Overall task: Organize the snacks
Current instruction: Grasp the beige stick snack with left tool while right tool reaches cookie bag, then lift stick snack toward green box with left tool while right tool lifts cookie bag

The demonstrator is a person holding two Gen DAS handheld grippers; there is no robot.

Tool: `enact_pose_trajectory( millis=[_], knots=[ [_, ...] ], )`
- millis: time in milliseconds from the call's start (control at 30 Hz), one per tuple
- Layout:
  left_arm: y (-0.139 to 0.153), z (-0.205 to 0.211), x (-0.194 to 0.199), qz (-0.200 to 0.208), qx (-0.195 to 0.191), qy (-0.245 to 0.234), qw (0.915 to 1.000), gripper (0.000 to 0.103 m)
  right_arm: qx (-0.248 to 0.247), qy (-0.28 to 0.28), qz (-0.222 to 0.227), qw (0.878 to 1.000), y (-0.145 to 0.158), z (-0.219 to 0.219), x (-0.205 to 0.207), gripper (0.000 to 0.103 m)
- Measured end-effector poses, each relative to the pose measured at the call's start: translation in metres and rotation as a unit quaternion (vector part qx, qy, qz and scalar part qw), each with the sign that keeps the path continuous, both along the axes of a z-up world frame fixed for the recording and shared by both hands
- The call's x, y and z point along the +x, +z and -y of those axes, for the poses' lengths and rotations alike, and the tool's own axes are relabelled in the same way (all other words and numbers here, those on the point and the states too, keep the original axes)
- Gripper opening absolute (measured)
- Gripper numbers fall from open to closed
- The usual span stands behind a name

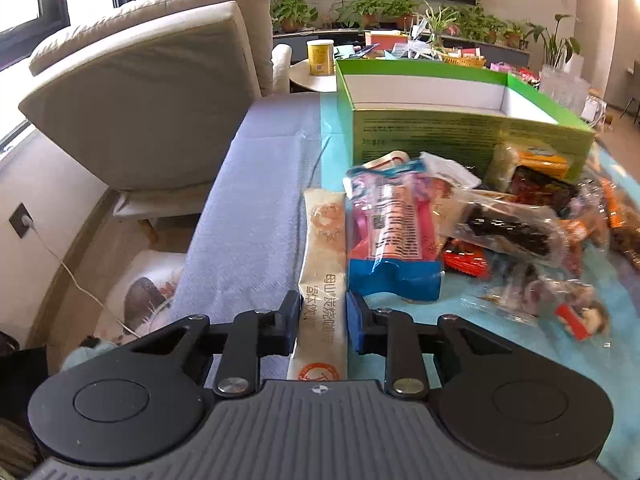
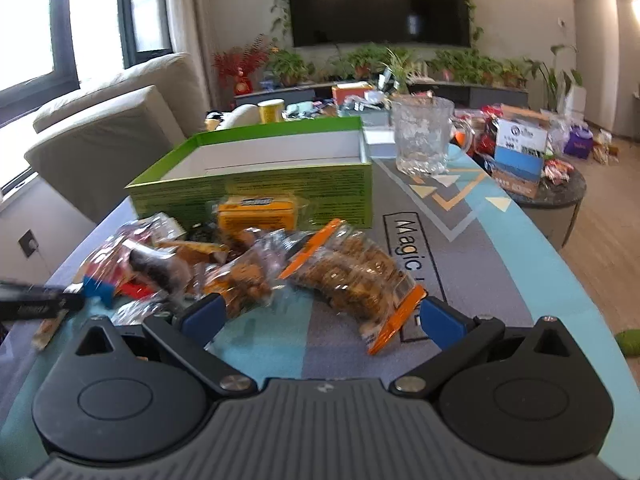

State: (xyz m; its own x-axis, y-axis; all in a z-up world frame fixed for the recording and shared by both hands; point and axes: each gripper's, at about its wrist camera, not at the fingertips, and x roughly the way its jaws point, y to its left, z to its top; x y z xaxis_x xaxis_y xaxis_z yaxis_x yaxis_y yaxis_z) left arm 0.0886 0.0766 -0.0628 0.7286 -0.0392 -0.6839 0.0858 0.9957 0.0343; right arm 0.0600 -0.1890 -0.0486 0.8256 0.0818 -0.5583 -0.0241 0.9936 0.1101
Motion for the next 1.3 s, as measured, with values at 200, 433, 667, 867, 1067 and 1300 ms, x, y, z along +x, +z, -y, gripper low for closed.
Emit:
enact_pose_trajectory(
  millis=[200, 433, 667, 867, 1067, 1300],
  knots=[
    [0.020, 0.002, -0.020, 0.021, -0.014, -0.003, 0.9997, 0.023, 0.037, -0.019, -0.022, 0.999, -0.005, 0.011, 0.018, 0.057],
    [0.040, 0.005, -0.031, 0.046, -0.009, -0.005, 0.9989, 0.022, 0.043, -0.024, -0.059, 0.997, -0.019, 0.008, 0.039, 0.057],
    [0.041, 0.007, -0.029, 0.042, -0.007, 0.000, 0.9991, 0.022, 0.058, -0.032, -0.066, 0.996, -0.023, 0.006, 0.045, 0.057],
    [0.043, 0.007, -0.033, 0.041, -0.015, -0.001, 0.9990, 0.022, 0.054, -0.038, -0.064, 0.996, -0.024, 0.003, 0.046, 0.057],
    [0.047, 0.005, -0.035, 0.044, -0.015, 0.000, 0.9989, 0.022, 0.053, -0.034, -0.069, 0.996, -0.022, 0.003, 0.046, 0.057],
    [0.055, 0.004, -0.038, 0.055, -0.017, 0.002, 0.9983, 0.012, 0.091, -0.032, -0.055, 0.994, -0.004, 0.011, 0.033, 0.051]
  ],
)
